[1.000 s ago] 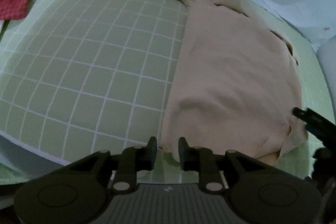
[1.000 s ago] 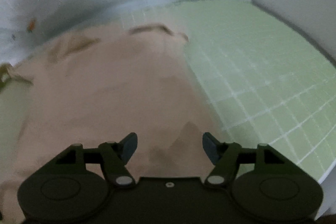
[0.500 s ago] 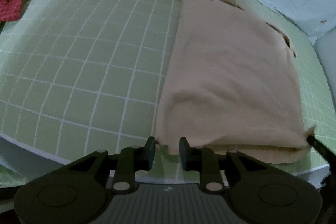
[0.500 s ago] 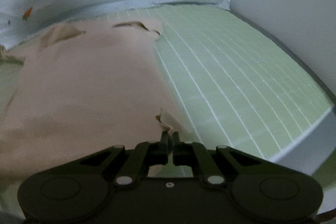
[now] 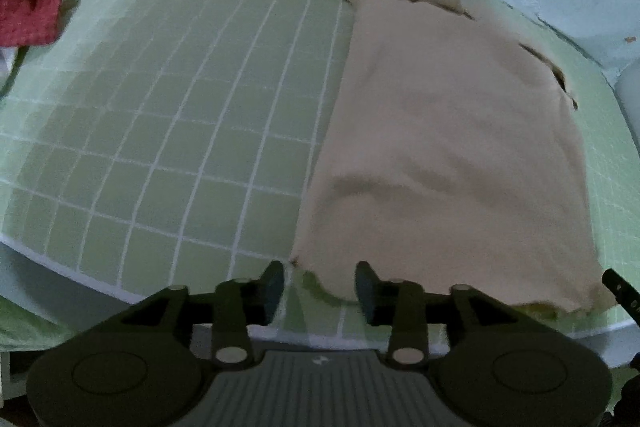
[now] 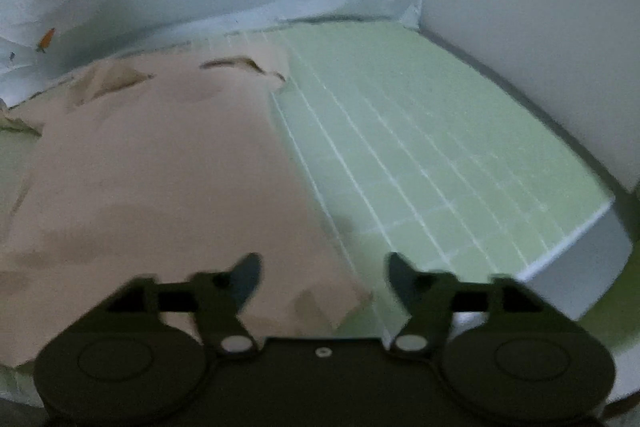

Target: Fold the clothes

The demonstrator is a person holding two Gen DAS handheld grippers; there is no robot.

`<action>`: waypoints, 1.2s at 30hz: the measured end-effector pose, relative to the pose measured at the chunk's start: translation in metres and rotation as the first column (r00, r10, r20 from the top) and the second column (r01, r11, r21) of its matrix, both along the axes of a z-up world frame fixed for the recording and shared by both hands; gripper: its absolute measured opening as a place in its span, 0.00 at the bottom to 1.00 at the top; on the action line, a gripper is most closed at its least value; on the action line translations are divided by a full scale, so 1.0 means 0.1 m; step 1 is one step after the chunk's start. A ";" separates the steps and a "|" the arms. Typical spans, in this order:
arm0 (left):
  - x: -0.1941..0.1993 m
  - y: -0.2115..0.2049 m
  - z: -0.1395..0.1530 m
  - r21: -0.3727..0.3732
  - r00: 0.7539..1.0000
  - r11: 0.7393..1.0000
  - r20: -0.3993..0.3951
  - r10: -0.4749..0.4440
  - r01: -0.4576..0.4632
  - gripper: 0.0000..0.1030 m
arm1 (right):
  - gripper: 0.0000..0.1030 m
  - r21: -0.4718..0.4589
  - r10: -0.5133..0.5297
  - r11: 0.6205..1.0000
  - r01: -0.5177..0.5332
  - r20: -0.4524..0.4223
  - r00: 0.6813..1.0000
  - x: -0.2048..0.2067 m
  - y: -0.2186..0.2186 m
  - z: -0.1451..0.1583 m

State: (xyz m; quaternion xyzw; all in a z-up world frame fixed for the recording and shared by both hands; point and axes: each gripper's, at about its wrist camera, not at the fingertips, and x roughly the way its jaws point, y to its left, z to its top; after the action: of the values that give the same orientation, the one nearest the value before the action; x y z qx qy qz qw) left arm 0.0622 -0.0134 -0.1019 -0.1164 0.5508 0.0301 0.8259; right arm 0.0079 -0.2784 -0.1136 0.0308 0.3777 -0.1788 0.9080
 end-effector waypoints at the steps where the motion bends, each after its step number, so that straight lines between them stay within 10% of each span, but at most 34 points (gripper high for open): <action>1: 0.03 -0.04 0.04 0.004 1.000 1.000 0.018 0.004 -0.004 0.52 | 0.83 -0.010 0.008 1.000 -0.008 0.016 1.000 0.04 -0.01 0.04; 21: 1.28 -0.83 0.26 0.100 0.994 0.991 0.072 0.079 -0.086 0.78 | 0.99 -0.120 0.359 0.928 -0.353 0.031 0.933 2.09 -0.48 0.25; 30: 2.17 -0.58 -0.12 0.134 0.991 0.982 -0.007 0.133 -0.131 0.78 | 0.96 -0.177 0.536 0.825 -0.536 -0.054 0.843 3.33 0.13 -0.05; 36: 2.44 -0.57 -0.34 0.136 0.986 0.979 -0.052 0.159 -0.151 0.78 | 0.74 -0.185 0.673 0.711 -0.678 -0.101 0.733 3.78 0.54 -0.31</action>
State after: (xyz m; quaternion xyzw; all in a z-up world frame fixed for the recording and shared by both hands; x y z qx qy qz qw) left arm 0.3065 -0.0709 -0.1358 -0.1032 0.5624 0.1344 0.8093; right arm 0.3858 -0.2247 -0.1448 -0.2073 0.3538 0.1260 0.9033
